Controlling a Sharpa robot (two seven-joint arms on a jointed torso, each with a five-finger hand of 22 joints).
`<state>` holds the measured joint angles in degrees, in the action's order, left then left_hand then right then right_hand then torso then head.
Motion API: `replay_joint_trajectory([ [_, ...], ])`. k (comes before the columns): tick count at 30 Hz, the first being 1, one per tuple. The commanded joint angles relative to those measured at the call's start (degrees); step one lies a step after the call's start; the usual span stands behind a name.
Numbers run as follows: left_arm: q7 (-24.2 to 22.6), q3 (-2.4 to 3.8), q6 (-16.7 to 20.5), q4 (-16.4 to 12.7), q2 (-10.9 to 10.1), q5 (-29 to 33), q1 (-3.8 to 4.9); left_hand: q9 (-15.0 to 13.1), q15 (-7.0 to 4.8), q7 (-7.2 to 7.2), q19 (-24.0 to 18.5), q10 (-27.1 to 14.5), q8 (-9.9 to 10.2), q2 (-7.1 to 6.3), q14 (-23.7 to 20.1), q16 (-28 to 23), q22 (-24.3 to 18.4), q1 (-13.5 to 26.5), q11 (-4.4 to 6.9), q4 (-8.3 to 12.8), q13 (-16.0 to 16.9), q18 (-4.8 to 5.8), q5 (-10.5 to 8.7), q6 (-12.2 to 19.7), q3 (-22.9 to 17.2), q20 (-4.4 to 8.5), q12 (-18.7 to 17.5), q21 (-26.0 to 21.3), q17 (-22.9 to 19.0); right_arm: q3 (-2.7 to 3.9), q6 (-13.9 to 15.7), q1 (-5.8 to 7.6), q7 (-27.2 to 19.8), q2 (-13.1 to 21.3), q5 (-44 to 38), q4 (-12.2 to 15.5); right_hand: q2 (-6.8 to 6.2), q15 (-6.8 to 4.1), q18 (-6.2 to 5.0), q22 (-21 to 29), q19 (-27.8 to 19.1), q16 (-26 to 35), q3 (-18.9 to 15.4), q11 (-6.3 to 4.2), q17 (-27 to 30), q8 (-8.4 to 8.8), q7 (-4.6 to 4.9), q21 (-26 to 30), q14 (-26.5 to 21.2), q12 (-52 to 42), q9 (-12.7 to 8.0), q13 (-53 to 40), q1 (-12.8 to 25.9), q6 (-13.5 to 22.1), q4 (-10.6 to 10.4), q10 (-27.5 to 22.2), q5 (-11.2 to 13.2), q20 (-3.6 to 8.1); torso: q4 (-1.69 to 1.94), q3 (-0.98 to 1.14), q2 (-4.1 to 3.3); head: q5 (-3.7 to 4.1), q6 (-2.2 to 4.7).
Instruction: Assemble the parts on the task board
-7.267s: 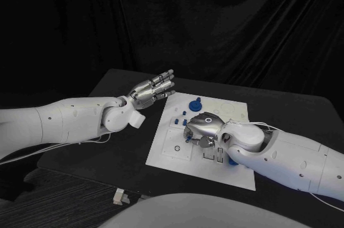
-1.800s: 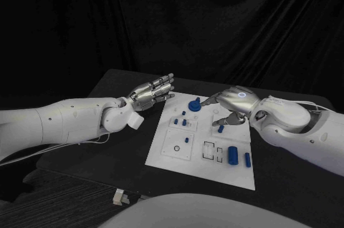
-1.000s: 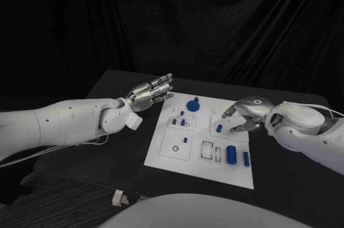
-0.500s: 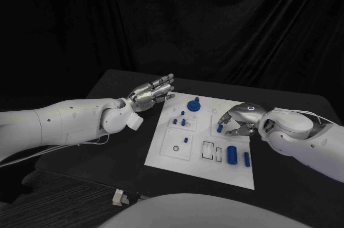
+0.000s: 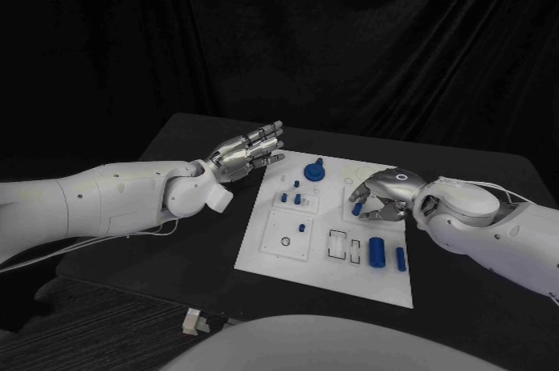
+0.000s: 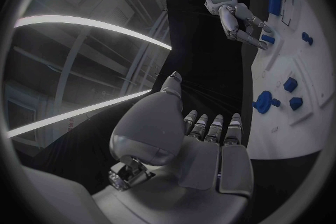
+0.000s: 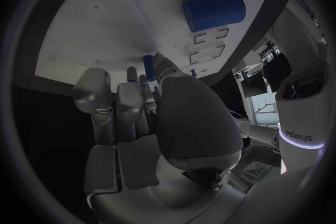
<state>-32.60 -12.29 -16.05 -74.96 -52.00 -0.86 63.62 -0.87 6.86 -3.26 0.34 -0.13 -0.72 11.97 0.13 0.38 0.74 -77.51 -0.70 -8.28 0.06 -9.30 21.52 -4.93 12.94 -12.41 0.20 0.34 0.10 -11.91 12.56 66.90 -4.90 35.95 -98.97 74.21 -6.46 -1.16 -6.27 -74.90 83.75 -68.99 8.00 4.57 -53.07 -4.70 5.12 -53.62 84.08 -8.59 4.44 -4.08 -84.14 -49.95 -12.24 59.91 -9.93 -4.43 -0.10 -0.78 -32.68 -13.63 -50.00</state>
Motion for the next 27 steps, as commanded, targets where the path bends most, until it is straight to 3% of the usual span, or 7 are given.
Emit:
replay_joint_trajectory([
  [1,-0.33,0.06,-0.94,-0.08,0.13,0.39,-0.11,-0.10,0.23,0.59,-0.10,0.14,-0.33,0.47,-0.13,-0.38,0.08,-0.07,-0.16,0.44,-0.05,-0.59,0.21,-0.09,-0.12,-0.46,-0.19,-0.08,-0.10,0.02,1.61,-0.25,-0.77,-0.30,0.85,-0.32,0.67,0.50,-0.01,-5.84,-0.02,-0.42,0.21,-0.02,-0.03,-0.59,0.00,0.28,0.25,-0.55,0.26,-0.12,-0.11,-1.09,0.48,1.12,-0.39,-0.46,-0.03,0.01,0.03,-0.12,0.00],
  [17,0.07,0.06,-0.99,-0.14,0.04,0.39,-0.17,-0.22,0.28,1.82,-0.09,0.13,-0.50,0.73,-0.13,-0.38,0.07,-0.47,0.36,1.16,-0.06,-0.60,0.52,-0.77,-0.25,-0.54,-0.20,-0.08,-0.10,0.02,3.70,-0.41,-1.46,-0.73,1.23,-0.57,1.61,0.26,0.12,-6.37,0.14,-0.84,2.69,-0.47,-0.40,-5.05,0.14,-0.46,0.16,-1.28,3.27,0.09,-1.18,-8.72,1.37,4.38,-1.44,-0.30,0.03,-0.01,0.02,-0.30,0.00],
  [27,0.53,0.06,-0.96,-0.15,0.10,0.39,-0.21,-0.28,0.30,2.38,-0.09,0.14,-0.61,0.91,-0.13,-0.38,0.08,-1.03,0.65,2.15,-0.05,-0.61,1.36,-1.16,-0.54,-0.55,-0.18,-0.07,-0.10,0.03,5.58,-0.24,-1.13,0.05,1.84,0.58,1.49,-0.03,0.07,-6.45,-0.09,-0.53,4.73,-0.83,0.02,-6.09,0.93,-0.08,-0.06,-1.07,4.51,0.26,-2.99,-10.64,2.71,5.48,-3.69,-0.06,-0.02,-0.01,0.03,-0.60,0.00],
])
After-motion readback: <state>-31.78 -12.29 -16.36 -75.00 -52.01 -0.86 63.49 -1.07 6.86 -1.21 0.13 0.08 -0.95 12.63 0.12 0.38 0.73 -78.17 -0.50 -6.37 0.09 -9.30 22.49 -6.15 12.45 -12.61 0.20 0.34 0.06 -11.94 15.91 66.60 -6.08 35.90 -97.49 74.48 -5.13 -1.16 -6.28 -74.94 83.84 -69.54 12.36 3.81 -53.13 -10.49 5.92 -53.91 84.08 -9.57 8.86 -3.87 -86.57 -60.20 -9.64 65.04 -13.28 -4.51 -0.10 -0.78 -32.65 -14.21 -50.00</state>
